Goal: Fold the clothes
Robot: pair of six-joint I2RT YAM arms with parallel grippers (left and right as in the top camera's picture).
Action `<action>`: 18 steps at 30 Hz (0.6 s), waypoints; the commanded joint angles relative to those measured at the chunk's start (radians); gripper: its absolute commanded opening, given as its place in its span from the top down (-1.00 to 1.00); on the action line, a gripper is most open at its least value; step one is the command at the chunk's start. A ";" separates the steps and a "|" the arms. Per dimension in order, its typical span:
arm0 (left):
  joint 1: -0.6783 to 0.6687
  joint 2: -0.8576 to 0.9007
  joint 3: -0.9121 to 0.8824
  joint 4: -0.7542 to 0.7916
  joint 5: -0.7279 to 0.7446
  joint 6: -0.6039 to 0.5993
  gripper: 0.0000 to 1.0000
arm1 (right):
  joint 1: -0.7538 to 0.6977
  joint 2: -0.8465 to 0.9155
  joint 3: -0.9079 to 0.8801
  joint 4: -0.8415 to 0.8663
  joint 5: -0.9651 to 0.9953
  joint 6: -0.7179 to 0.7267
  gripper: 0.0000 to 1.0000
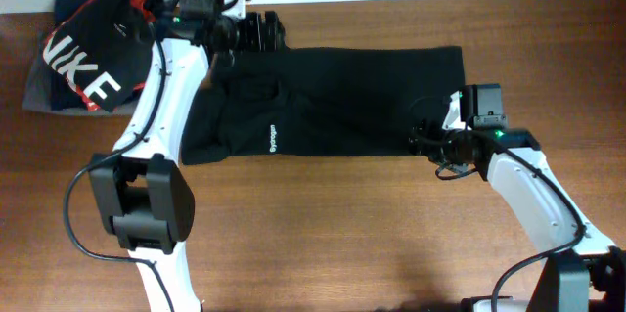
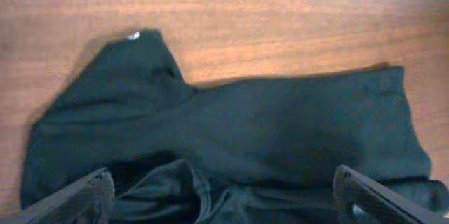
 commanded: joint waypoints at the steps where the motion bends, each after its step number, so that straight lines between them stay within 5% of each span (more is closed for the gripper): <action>1: -0.001 -0.002 0.081 -0.016 0.008 0.045 -0.98 | -0.016 -0.010 0.120 -0.010 0.014 -0.043 -0.57; 11: 0.042 0.028 0.133 0.019 0.000 0.146 -0.98 | -0.044 0.161 0.637 -0.165 0.177 -0.220 -0.99; 18: 0.037 0.116 0.133 0.073 -0.057 0.192 -0.98 | -0.082 0.500 0.940 -0.210 0.217 -0.259 -0.97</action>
